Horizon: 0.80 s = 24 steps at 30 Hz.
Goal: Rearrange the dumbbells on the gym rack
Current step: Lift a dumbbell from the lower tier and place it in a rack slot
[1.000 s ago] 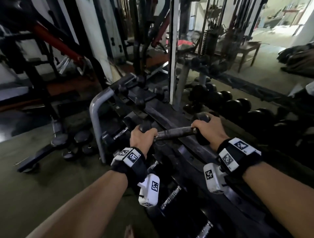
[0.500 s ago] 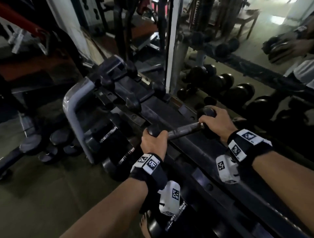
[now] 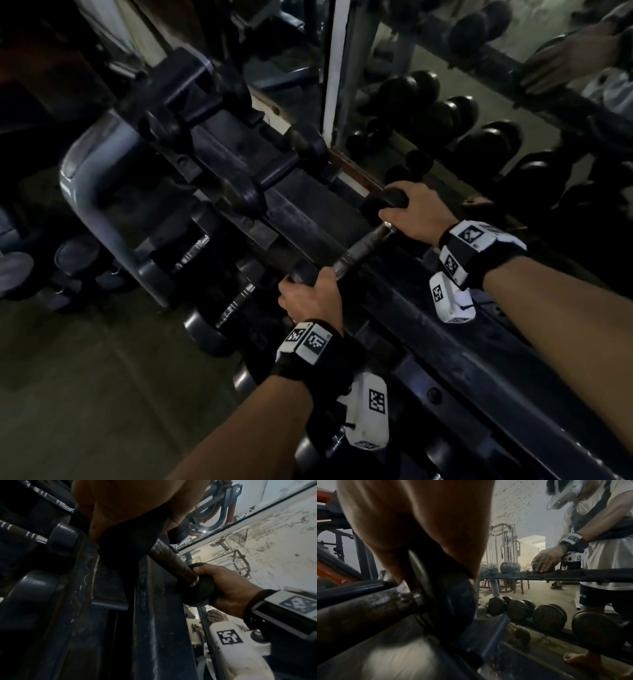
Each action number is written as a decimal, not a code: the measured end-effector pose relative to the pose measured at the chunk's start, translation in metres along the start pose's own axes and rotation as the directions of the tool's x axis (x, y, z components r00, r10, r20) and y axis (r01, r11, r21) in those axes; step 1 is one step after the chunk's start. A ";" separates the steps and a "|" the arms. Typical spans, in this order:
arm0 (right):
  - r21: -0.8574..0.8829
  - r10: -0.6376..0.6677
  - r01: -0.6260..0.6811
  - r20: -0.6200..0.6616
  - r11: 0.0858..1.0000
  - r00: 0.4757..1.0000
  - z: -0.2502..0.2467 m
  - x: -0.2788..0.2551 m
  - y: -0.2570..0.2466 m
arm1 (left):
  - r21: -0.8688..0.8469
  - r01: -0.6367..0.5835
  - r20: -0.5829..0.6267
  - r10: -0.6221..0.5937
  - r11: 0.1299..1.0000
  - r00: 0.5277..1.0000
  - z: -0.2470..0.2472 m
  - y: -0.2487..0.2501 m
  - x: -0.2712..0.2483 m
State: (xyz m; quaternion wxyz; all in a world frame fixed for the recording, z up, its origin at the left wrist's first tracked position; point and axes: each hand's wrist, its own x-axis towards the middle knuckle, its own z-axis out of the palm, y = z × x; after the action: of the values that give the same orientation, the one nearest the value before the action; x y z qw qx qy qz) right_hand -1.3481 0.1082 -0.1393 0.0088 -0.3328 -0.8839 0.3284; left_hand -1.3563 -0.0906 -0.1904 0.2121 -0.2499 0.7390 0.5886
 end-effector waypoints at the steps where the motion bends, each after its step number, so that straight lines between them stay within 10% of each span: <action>1: -0.013 -0.008 0.008 0.012 1.000 1.000 -0.001 0.002 -0.001 | -0.012 0.002 -0.006 -0.002 1.000 1.000 0.001 0.001 0.000; 24: -0.057 -0.022 0.024 0.041 0.998 0.999 0.004 -0.007 -0.006 | -0.106 0.007 -0.038 -0.011 0.994 0.999 -0.004 -0.012 -0.016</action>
State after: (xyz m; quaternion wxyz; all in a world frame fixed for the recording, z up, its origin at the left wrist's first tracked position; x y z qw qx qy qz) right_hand -1.3471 0.0988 -0.1373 -0.0149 -0.3161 -0.8967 0.3096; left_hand -1.3367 -0.0951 -0.1888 0.1870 -0.2751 0.7098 0.6210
